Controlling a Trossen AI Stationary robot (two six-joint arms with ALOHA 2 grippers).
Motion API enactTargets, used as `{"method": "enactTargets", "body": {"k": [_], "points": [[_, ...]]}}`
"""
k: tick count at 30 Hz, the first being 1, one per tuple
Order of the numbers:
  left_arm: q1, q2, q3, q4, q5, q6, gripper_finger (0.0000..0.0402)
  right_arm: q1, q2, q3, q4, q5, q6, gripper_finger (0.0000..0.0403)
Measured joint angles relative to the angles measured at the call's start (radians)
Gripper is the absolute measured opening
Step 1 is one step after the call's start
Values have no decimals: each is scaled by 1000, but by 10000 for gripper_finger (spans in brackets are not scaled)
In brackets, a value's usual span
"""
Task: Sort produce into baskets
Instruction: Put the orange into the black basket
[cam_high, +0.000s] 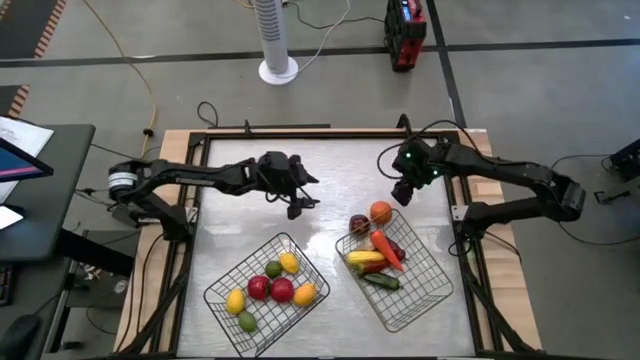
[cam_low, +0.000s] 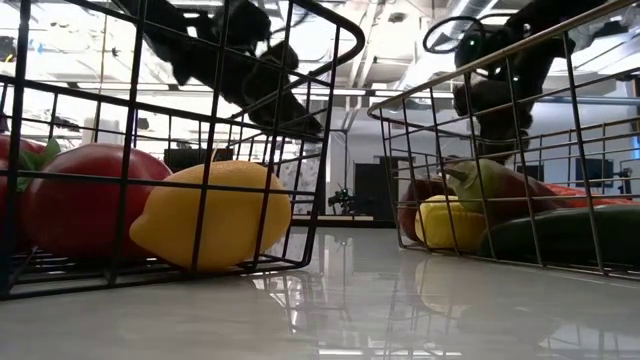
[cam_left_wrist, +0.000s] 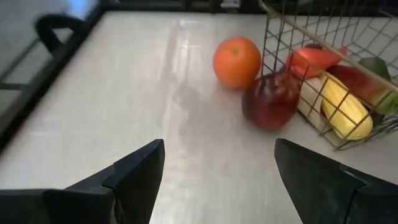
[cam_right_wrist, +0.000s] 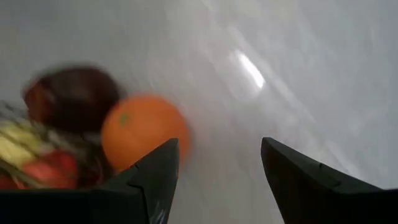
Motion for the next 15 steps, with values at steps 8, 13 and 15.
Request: {"method": "enactTargets", "body": {"k": [8, 13, 15], "points": [[14, 187, 179, -89, 13, 58, 295, 18, 110, 20, -151, 5, -135, 254], [9, 269, 287, -195, 18, 98, 295, 33, 178, 20, -199, 22, -212, 248], [0, 295, 302, -213, 17, 125, 295, 45, 199, 20, -199, 30, -239, 241]]}}
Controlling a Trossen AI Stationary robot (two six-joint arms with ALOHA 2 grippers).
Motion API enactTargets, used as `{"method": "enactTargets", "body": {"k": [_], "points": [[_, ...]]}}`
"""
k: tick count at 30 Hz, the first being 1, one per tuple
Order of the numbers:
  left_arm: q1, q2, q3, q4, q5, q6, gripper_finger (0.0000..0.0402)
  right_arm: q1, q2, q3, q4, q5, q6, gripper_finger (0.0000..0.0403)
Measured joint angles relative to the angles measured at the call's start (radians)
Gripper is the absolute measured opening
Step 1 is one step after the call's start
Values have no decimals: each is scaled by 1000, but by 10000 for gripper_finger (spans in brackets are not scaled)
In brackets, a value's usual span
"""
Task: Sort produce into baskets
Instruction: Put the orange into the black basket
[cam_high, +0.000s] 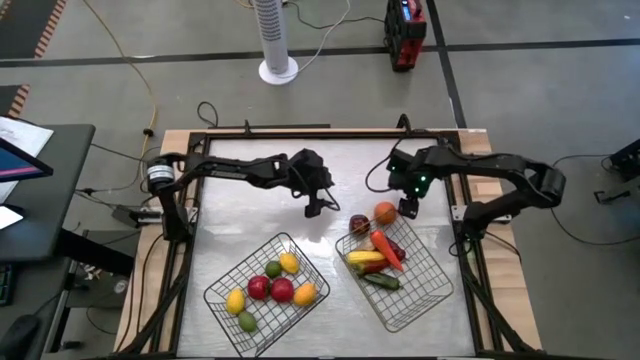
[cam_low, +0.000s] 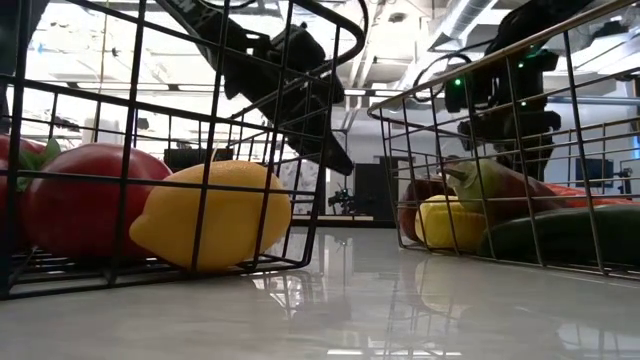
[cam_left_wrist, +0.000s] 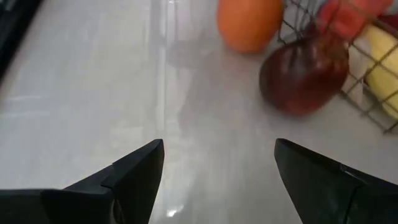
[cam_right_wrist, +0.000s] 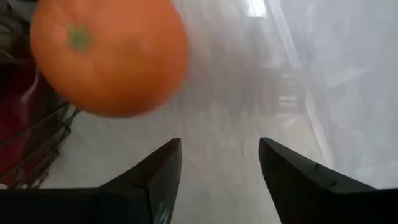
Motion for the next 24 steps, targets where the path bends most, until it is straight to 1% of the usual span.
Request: {"method": "enactTargets", "body": {"k": [2, 4, 10, 17, 20, 24], "points": [[-7, 5, 0, -4, 0, 13, 295, 16, 21, 0, 8, 0, -22, 233], [-14, 9, 0, 26, 0, 22, 295, 30, 37, 0, 23, 0, -37, 226], [-13, 27, -2, 49, -2, 15, 295, 78, 76, 0, 131, -26, -79, 216], [-14, 34, -2, 52, 1, 15, 295, 104, 57, 0, 346, -50, -88, 216], [-14, 34, -2, 60, 18, 15, 295, 104, 50, 0, 373, -51, -114, 216], [-14, 34, -2, 77, 32, 15, 295, 88, 47, 0, 382, -27, -114, 216]]}}
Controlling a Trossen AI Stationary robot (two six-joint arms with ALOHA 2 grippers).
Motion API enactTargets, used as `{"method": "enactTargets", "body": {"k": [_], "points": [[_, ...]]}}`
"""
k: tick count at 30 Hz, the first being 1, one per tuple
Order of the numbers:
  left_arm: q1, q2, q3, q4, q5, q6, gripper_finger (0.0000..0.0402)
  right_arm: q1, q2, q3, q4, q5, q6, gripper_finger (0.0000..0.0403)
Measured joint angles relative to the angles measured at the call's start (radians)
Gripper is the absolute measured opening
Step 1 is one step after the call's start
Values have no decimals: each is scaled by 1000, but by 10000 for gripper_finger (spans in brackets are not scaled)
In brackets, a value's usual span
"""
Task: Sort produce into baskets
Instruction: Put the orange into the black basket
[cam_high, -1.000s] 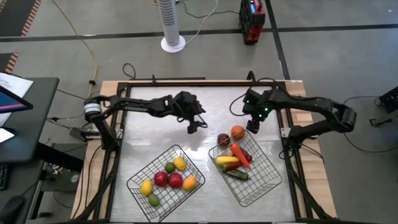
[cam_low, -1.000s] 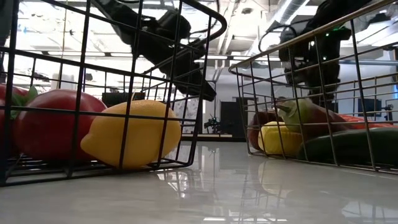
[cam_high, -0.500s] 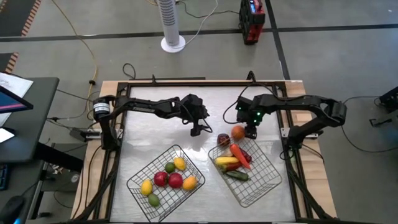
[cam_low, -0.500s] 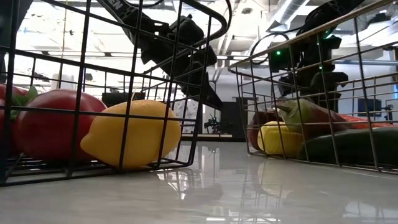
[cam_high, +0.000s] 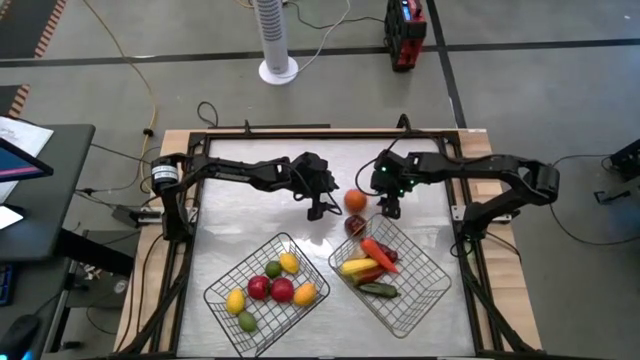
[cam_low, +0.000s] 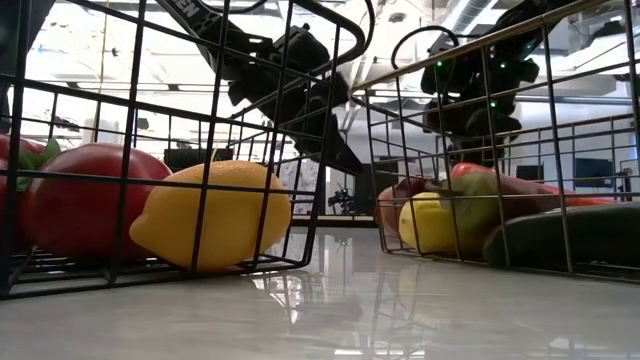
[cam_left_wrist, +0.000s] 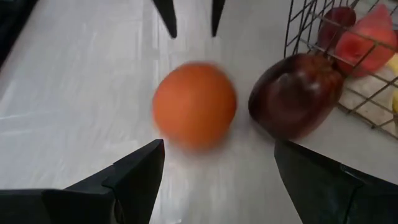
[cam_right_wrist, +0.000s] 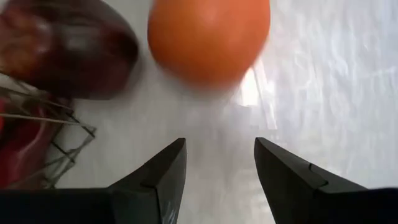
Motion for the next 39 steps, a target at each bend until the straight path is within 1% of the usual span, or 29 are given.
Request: {"method": "enactTargets", "body": {"k": [6, 8, 10, 12, 14, 16, 19, 22, 25, 27, 29, 31, 35, 39], "points": [[-2, 0, 0, 50, -8, -17, 295, -43, 24, 0, 4, 0, -28, 216], [-2, 11, 0, 62, -24, -15, 295, -59, 30, -4, 39, -1, -41, 216], [-1, 19, -2, 42, -67, -17, 295, -73, 29, -21, 122, -1, -58, 216], [4, 45, -3, 60, -131, -18, 295, -87, 29, -39, 202, -1, -78, 216], [18, 55, -7, 43, -164, -36, 295, -104, 29, -48, 233, -2, -101, 216], [31, 78, -1, 67, -162, -51, 295, -113, 33, -49, 257, -2, -117, 216], [44, 84, -5, 44, -130, -61, 295, -118, 51, -49, 265, -10, -120, 216], [44, 94, -2, 66, -125, -60, 295, -105, 99, -49, 271, -37, -123, 216], [40, 112, -1, 101, -90, -51, 295, -92, 153, -49, 288, -29, -129, 216], [38, 116, -3, 92, -58, -39, 295, -84, 178, -49, 321, -28, -130, 216], [30, 132, 0, 112, -65, -21, 295, -83, 195, -49, 343, -26, -131, 216], [29, 137, -4, 88, -74, -25, 295, -83, 204, -49, 362, -23, -132, 216], [29, 148, -3, 102, -91, -26, 295, -83, 208, -48, 391, -21, -155, 216], [30, 148, -3, 109, -169, -59, 295, -81, 210, -48, 426, -21, -157, 217]]}}
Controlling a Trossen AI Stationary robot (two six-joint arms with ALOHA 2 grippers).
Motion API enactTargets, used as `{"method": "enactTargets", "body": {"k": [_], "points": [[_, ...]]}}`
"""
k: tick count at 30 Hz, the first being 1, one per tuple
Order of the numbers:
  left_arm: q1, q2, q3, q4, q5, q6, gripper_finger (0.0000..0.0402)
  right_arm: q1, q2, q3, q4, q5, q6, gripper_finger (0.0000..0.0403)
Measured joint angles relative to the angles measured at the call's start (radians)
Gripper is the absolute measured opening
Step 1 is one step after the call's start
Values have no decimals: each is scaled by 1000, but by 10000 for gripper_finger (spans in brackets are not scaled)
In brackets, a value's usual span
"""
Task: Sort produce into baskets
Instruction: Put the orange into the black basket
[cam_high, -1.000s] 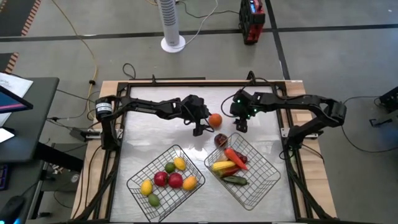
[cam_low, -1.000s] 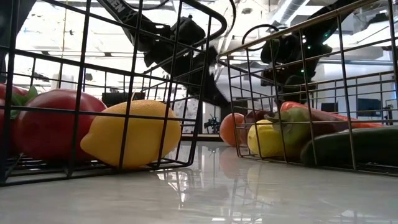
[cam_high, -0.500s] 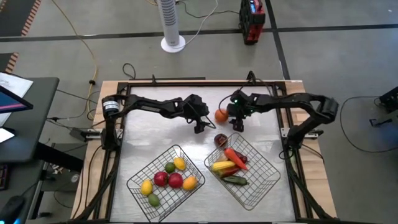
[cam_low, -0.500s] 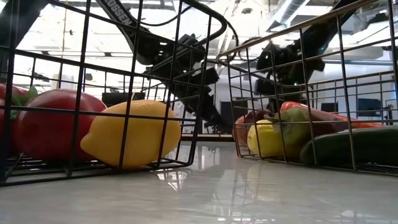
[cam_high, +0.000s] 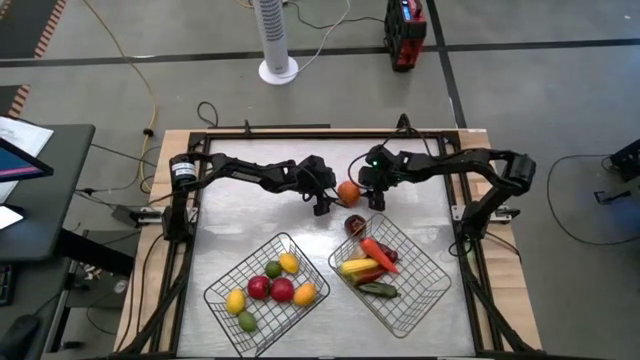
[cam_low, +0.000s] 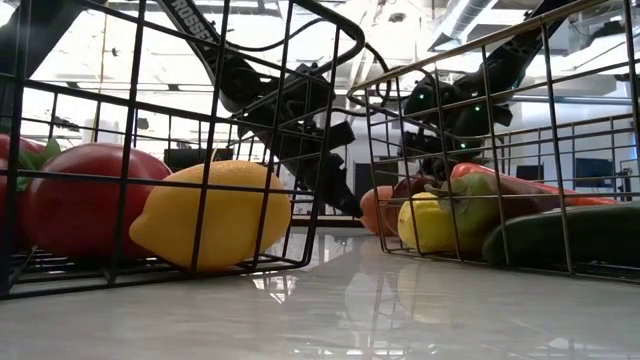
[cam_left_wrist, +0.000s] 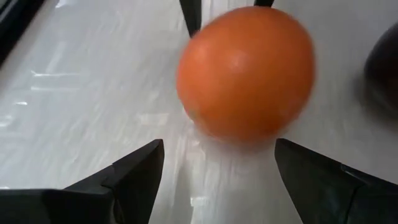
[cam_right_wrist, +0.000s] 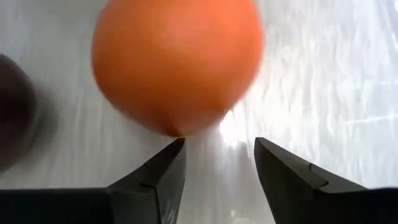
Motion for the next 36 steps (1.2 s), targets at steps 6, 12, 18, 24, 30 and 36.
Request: {"method": "enactTargets", "body": {"k": [6, 12, 18, 24, 30, 36], "points": [[-7, 0, 0, -11, 31, -2, 308, 33, 0, 1, 31, -5, -22, 248], [-29, 0, 0, -7, 35, 71, 313, 85, 33, 2, 91, 28, -30, 281], [-34, 0, 0, -2, -11, 53, 313, 96, 29, 2, 140, 61, -26, 285], [-35, 0, -1, 8, -9, 42, 313, 100, 26, 20, 137, 33, -26, 286], [-35, -23, 11, -26, 16, 32, 313, 116, -5, 56, 71, 32, -26, 286], [-38, -107, 17, -58, 35, 39, 313, 145, -100, 123, -89, 53, -17, 286]]}}
